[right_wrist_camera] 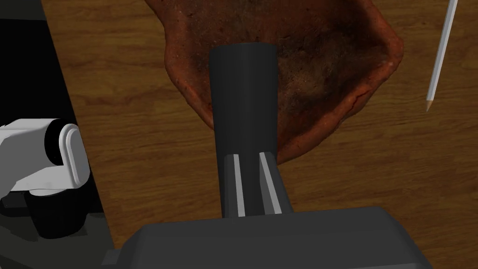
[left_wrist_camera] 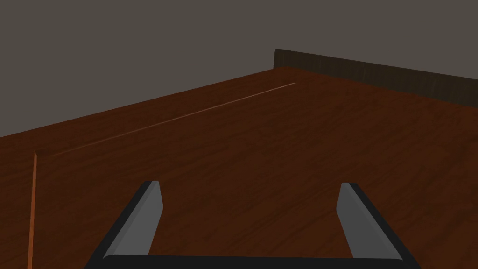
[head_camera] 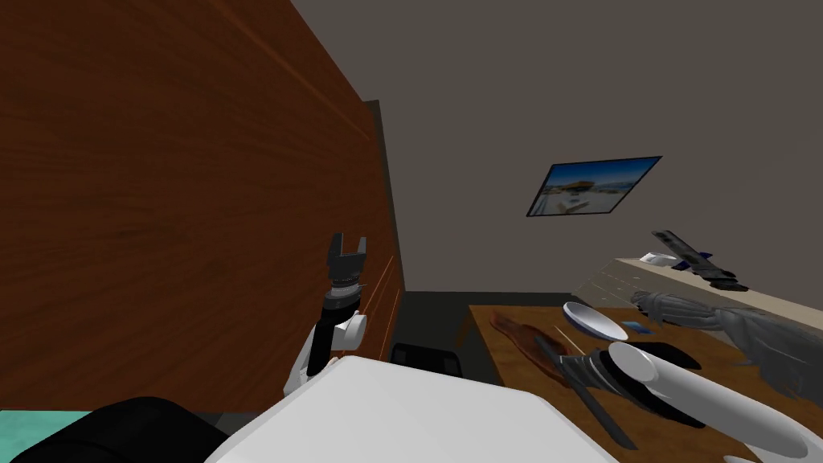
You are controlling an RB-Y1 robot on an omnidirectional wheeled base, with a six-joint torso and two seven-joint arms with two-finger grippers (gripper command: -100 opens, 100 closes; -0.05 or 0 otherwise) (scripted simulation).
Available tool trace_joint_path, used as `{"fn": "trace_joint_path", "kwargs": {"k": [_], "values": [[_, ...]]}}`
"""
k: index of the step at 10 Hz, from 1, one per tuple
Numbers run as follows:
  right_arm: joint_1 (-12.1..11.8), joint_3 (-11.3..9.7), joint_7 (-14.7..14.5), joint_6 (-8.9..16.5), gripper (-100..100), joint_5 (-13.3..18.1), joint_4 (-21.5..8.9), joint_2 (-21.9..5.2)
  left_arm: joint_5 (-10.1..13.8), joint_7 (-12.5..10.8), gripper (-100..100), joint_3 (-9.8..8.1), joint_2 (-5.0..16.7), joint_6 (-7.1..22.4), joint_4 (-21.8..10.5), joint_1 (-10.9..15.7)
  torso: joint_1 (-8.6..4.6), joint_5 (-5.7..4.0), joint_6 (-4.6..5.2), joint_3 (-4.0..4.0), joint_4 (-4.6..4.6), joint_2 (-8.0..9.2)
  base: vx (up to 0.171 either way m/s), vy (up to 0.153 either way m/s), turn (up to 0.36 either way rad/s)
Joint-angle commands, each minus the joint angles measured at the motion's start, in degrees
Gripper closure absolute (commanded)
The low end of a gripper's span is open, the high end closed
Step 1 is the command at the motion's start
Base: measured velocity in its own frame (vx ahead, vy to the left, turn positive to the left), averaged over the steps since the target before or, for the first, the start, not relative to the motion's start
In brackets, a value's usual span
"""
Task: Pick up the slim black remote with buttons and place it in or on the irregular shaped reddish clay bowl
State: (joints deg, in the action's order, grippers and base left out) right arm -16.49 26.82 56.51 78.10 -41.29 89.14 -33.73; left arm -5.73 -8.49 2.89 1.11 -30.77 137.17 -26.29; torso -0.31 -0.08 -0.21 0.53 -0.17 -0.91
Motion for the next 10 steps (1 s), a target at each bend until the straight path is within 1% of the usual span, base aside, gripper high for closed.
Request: {"fn": "trace_joint_path", "kwargs": {"k": [1,3,4,5,7,9,10], "values": [[-1.01,0.71,1.94,1.54,100,-0.72,1.85,-0.1,0.0,0.0,0,0.0,0.0,0.0,0.0,0.0,0.0,0.0,0.0,0.0,0.0,0.0,0.197,-0.052,0.15],[-2.16,1.56,4.09,2.21,100,-1.35,3.98,0.23,0.0,0.0,0,-0.01,0.01,0.0,0.0,0.0,-0.39,-0.06,0.05,-0.01,0.0,0.03,0.156,-0.105,0.145],[-1.66,1.21,3.27,2.01,100,-1.09,3.21,0.09,0.0,0.0,0,-0.01,0.01,0.0,0.0,0.0,-0.43,-0.1,0.07,-0.04,0.01,0.08,0.074,-0.046,0.039],[-1.63,1.27,3.5,2.01,-100,-1.13,3.39,0.08,0.0,0.0,0,-0.01,0.0,0.0,0.0,0.0,-0.27,-0.1,0.15,-0.17,0.03,0.35,0.016,-0.01,0.002],[-1.6,1.27,3.48,1.99,-100,-1.13,3.38,0.07,0.0,0.0,0,0.0,0.0,0.0,0.0,0.01,-0.08,-0.04,0.17,-0.38,0.11,0.69,0.004,-0.002,0.001],[-1.6,1.27,3.48,1.99,-100,-1.13,3.38,0.07,0.0,0.0,0,0.0,0.0,0.0,-0.01,0.01,-0.05,-0.04,0.17,-0.42,0.13,0.76,0.0,0.0,0.0],[-1.6,1.26,3.48,1.99,0,-1.13,3.38,0.07,0.0,0.0,0,0.0,0.0,0.0,-0.01,0.01,-0.04,-0.04,0.17,-0.42,0.13,0.77,0.0,0.0,0.0]]}}
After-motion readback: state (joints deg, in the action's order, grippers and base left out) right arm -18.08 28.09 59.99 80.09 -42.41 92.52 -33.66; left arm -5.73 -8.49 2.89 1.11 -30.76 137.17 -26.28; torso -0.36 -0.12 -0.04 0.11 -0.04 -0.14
